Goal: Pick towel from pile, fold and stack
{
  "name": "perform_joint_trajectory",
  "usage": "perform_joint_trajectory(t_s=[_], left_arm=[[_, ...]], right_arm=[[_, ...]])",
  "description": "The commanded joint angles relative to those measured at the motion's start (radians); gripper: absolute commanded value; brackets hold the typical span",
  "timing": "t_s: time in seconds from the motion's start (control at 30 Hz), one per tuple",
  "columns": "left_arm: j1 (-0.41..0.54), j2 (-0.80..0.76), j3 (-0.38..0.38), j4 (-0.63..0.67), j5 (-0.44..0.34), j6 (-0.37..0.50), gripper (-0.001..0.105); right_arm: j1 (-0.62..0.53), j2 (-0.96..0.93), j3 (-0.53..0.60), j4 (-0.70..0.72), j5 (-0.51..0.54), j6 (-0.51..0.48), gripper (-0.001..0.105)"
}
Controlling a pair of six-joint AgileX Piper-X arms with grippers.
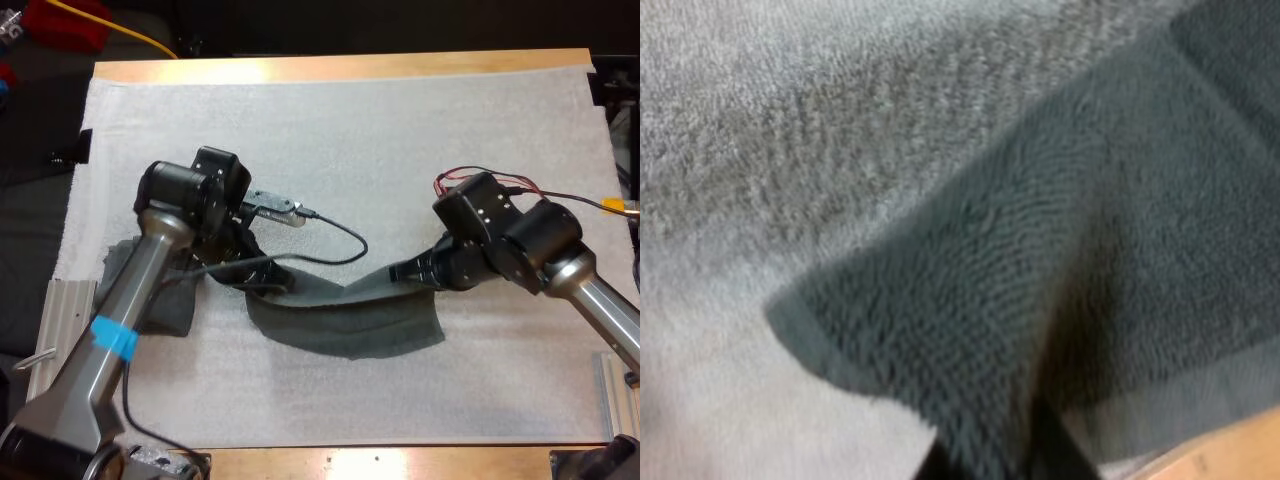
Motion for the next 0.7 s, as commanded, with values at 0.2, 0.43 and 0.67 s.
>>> perform_joint_trajectory(t_s=[0.2, 0.43, 0.67], left_arm=[[0.027, 0.093, -0.002, -0.114, 0.021, 0.013, 0.000], [0.029, 0.155, -0.002, -0.228, 0.021, 0.013, 0.000], [0.029, 0.192, -0.002, -0.325, 0.012, 0.013, 0.000]], right_arm=[[-0.025, 0.077, -0.002, -0.088, -0.004, 0.025, 0.001], [-0.033, 0.170, -0.002, -0.169, 0.002, 0.066, 0.001], [-0.080, 0.238, -0.002, -0.239, 0.002, 0.117, 0.001]])
